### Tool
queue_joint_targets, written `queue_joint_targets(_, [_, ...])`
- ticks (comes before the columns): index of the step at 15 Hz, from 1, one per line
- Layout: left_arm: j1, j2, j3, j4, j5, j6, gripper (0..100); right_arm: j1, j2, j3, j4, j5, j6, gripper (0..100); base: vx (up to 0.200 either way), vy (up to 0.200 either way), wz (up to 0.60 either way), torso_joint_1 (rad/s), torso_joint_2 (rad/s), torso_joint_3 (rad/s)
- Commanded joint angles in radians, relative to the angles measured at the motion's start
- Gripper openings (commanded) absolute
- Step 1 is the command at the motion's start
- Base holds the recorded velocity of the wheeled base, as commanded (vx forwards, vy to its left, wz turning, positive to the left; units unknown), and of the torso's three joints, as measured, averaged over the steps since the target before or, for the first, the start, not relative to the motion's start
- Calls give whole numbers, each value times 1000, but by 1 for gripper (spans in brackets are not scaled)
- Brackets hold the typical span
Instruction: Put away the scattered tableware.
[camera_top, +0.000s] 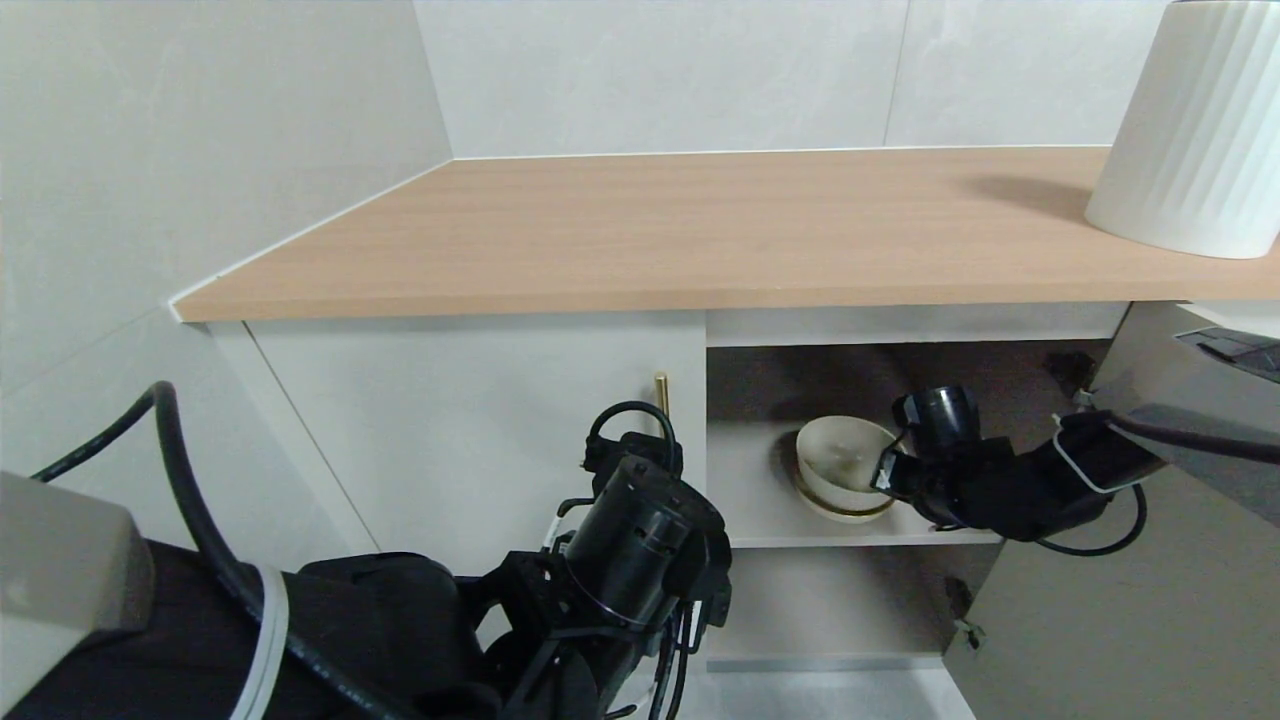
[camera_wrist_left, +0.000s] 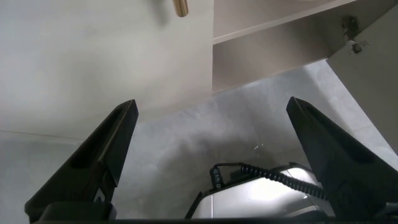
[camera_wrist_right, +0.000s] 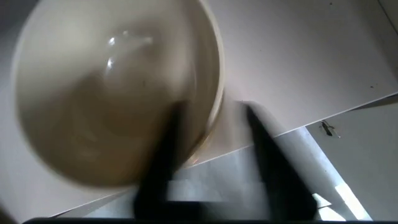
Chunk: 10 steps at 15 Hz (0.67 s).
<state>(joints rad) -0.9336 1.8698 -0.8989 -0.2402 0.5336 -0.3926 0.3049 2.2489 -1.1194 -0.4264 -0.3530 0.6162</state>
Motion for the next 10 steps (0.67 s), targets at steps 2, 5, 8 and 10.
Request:
queue_joint_targets(2, [2,0,0,-1,0,-2,100,2,-11,6,0,2,-1,100,0,0,0,0,0,0])
queue_joint_targets(5, [33,-27,-2,1,0,-2,100,8,-71,39,8,17,-6,100,0,0,0,0,0,0])
queue_joint_targets(8, [124,-118,28,7,-4,0,100,28,-276,164,37,120,-59,100,0,0,0,0,0,0])
queue_joint_targets(10, [220,-247,61,13,-11,27,100,65,-479,220,149,197,-99,100,0,0,0,0,0,0])
